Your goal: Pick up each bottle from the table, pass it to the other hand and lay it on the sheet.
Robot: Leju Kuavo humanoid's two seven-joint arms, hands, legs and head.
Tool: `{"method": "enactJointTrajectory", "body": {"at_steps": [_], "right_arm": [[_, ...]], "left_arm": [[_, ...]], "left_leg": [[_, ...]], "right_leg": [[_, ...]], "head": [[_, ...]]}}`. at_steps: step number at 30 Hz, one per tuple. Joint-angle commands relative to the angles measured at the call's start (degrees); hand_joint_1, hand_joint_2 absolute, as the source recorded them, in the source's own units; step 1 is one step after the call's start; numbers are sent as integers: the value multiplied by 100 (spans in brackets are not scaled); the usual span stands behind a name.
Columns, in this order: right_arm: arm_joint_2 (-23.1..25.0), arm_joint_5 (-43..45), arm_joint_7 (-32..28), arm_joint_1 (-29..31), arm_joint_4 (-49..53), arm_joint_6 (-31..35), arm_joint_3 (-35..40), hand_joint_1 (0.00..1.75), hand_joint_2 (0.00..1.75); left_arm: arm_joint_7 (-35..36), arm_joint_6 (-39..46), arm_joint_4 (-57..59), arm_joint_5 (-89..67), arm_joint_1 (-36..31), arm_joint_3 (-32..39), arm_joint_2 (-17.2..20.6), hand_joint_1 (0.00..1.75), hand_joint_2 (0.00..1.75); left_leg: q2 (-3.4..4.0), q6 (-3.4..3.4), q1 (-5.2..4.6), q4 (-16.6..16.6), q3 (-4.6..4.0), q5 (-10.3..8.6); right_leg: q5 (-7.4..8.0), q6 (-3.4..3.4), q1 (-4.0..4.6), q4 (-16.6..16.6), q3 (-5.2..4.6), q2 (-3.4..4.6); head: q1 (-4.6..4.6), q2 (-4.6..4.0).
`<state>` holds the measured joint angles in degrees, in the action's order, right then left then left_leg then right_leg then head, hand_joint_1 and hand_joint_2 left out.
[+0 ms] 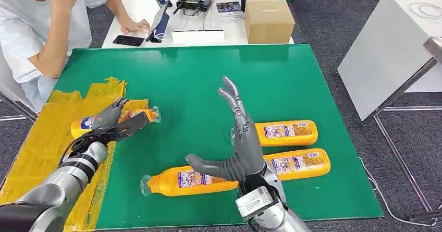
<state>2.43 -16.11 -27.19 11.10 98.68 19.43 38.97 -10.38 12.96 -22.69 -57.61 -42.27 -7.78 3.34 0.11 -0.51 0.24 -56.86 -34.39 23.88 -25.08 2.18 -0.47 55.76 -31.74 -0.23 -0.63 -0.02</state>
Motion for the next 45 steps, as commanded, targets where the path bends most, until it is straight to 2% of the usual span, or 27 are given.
{"method": "enactJointTrajectory", "body": {"at_steps": [1, 9, 18, 22, 28, 34, 45], "right_arm": [[-133, -6, 46, 202, -318, -3, 93, 0, 175], [-120, -83, 53, 121, -321, -22, 4, 0, 175], [-120, -106, 59, 105, -309, -32, -20, 0, 175], [-103, -169, 78, 45, -289, -37, -86, 0, 175], [-102, -268, 102, -51, -242, -51, -173, 0, 175], [-105, -320, 114, -108, -225, -50, -240, 0, 175], [-102, -360, 118, -125, -308, -52, -269, 0, 175]], "left_arm": [[-4, -16, 310, 25, -45, 51, -52, 0, 175], [-520, 76, -157, 313, -10, -74, -92, 0, 175], [-516, 23, -291, 353, 5, -157, -99, 0, 175], [-707, -137, -693, 467, 83, -441, -81, 0, 175], [-606, -541, -1506, 472, 284, -1178, 29, 0, 175], [-489, -817, -1889, 505, 333, -1609, 151, 0, 175], [-832, -1461, -2865, 1880, 771, -1398, 307, 0, 175]], "left_leg": [[6, 1, 6, 4, 22, 8], [-1, 1, 7, 2, 22, 8], [-3, 1, 6, 1, 14, 7], [-6, 1, 8, 0, 16, 8], [-10, 1, 9, -1, 14, 9], [-3, 1, 6, -1, 10, 9], [8, 2, 8, 1, 18, 13]], "right_leg": [[-2, -4, 6, -11, 23, 8], [-5, -4, 7, -10, 25, 1], [-5, -3, 5, -8, 16, -1], [-7, -4, 6, -9, 19, -5], [-7, -4, 8, -10, 19, -8], [-6, -4, 4, -7, 13, -2], [-5, -5, 9, -11, 19, 10]], "head": [[2, 0], [0, 0], [2, 0], [2, 0], [2, 0], [0, 0], [0, 0]]}}
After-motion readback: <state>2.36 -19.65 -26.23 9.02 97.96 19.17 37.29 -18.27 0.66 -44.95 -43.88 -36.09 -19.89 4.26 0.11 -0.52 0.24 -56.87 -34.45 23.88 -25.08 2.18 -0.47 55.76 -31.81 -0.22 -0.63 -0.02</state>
